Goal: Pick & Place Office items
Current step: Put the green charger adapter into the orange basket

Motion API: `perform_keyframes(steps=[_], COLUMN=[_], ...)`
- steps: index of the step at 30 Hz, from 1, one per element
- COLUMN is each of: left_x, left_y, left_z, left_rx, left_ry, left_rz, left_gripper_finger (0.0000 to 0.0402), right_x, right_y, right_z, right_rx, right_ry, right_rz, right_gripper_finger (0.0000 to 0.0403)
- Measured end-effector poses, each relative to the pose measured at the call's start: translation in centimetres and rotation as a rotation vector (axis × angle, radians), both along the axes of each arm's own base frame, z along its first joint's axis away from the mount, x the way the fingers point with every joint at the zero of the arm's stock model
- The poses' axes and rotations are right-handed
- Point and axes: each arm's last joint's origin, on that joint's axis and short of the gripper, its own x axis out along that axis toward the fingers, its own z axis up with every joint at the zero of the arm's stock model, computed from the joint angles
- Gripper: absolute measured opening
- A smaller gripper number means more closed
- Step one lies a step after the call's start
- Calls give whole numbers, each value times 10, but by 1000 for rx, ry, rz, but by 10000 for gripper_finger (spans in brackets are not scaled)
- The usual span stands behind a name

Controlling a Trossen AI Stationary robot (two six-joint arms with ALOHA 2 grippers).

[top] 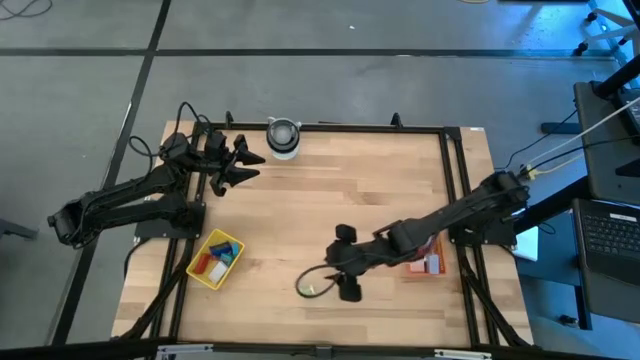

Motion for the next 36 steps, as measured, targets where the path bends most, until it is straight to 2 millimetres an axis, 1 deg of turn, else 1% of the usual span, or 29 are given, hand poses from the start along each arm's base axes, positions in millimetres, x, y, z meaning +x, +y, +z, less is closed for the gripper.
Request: perform_keyframes(steps=[4,11,19,23,30,36], left_x=[0,0,0,1,1,1], left_y=[0,0,0,0,0,0], left_z=[0,0,-2,-3,-3,-3], left_rx=[-5,-10,-15,-18,-16,-16], left_ry=[0,6,20,26,26,26], left_rz=[-1,-4,-5,-5,-5,-5], left_gripper_finger=[200,200,200,200,200,200], right_x=[17,41,59,64,69,71], right_y=[4,14,23,27,26,26], right_z=[-14,-29,-70,-86,-107,-114], right_rx=[4,25,107,126,114,105], right_ry=[31,35,75,84,114,117], right_rz=[1,55,123,142,135,156], right_gripper_finger=[235,235,235,235,235,235])
